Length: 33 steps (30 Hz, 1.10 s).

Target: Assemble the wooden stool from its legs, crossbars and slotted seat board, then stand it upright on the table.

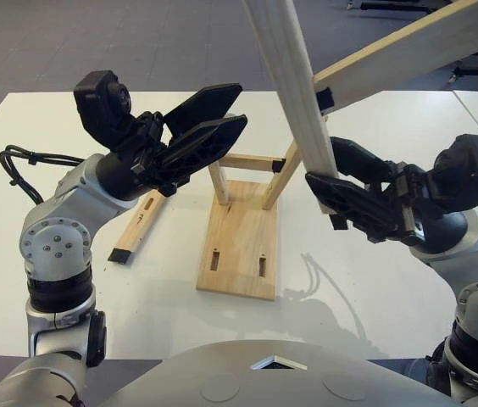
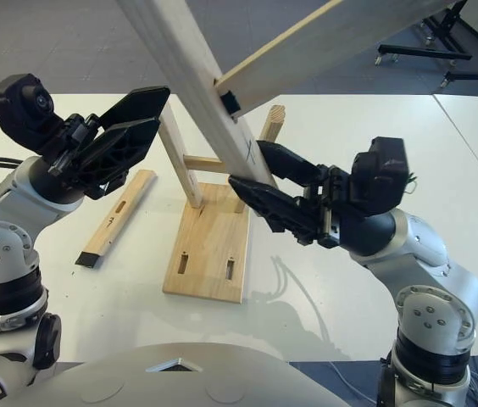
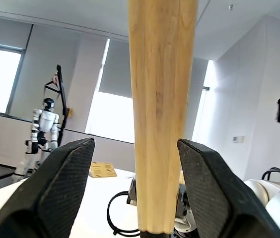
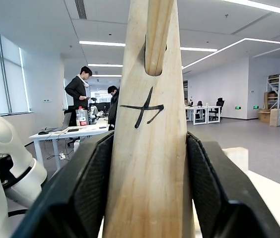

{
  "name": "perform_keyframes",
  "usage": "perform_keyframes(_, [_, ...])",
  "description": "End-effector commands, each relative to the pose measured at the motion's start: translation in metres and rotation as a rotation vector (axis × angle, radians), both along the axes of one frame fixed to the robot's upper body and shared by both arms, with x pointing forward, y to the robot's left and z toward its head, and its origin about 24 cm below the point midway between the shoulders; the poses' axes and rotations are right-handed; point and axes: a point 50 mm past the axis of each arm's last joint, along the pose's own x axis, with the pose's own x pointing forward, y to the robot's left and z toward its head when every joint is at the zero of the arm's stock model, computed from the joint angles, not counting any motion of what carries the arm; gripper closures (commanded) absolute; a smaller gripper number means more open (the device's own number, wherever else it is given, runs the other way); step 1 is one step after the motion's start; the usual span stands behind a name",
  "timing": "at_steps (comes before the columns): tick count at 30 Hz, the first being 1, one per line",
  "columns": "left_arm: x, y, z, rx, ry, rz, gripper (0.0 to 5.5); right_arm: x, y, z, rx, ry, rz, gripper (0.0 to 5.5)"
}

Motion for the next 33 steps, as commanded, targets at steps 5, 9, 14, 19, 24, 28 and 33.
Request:
perform_keyframes(5, [-0.007, -0.001, 0.007, 0.01, 0.043, -0.158, 2.49, -0.003, 0.011, -0.011, -0.005, -0.001, 0.017, 3.41])
perform_keyframes(9, [-0.008, 0.001, 0.008, 0.01, 0.054, -0.168, 2.49, -0.003, 0.013, -0.014, 0.002, 0.004, 0.006, 3.41])
perform_keyframes(14, [-0.003, 0.003, 0.011, -0.007, 0.034, -0.118, 2.49, -0.006, 0.016, -0.019, -0.02, 0.023, 0.037, 3.41])
perform_keyframes(19, [0.001, 0.001, 0.013, -0.012, 0.026, -0.094, 2.49, -0.01, 0.02, -0.025, -0.039, 0.045, 0.063, 3.41])
perform_keyframes(24, [-0.001, 0.001, 0.013, -0.006, 0.025, -0.104, 2.49, -0.008, 0.021, -0.026, -0.047, 0.038, 0.05, 3.41])
perform_keyframes(28, [-0.002, 0.002, 0.012, -0.002, 0.024, -0.11, 3.12, -0.007, 0.021, -0.028, -0.063, 0.045, 0.048, 3.41])
perform_keyframes(33, [-0.006, 0.002, 0.01, 0.0, 0.02, -0.151, 3.42, -0.006, 0.02, -0.028, -0.077, 0.041, 0.047, 3.41])
